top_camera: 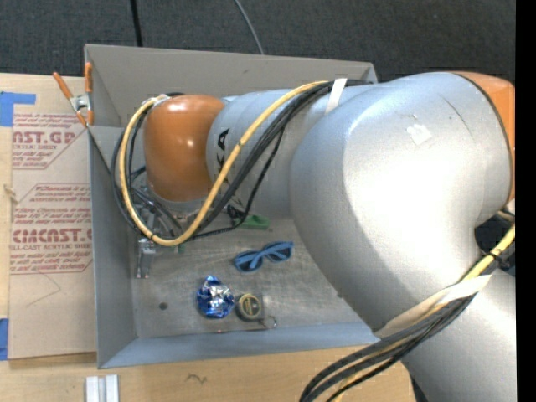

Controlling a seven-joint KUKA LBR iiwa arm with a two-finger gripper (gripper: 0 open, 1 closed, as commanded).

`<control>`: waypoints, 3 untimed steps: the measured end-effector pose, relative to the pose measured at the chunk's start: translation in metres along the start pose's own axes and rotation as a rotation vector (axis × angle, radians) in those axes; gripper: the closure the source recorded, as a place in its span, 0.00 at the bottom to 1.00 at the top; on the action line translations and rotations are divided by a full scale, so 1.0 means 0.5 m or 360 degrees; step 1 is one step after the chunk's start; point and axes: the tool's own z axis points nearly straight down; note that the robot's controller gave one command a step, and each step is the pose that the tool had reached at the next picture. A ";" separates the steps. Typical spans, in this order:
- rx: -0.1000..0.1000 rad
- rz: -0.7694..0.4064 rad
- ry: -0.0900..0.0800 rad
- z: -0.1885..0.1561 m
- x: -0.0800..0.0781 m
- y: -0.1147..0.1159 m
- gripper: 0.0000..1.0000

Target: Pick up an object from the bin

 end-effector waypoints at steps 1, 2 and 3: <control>0.0009 -0.0026 0.0023 -0.056 0.001 0.000 0.00; 0.0015 0.0254 0.0029 -0.051 0.002 -0.017 0.00; 0.0017 0.0454 0.0027 0.009 -0.006 -0.014 0.00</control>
Offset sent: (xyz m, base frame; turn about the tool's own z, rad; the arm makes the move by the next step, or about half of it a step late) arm -0.0019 -0.0016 0.0259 -0.0154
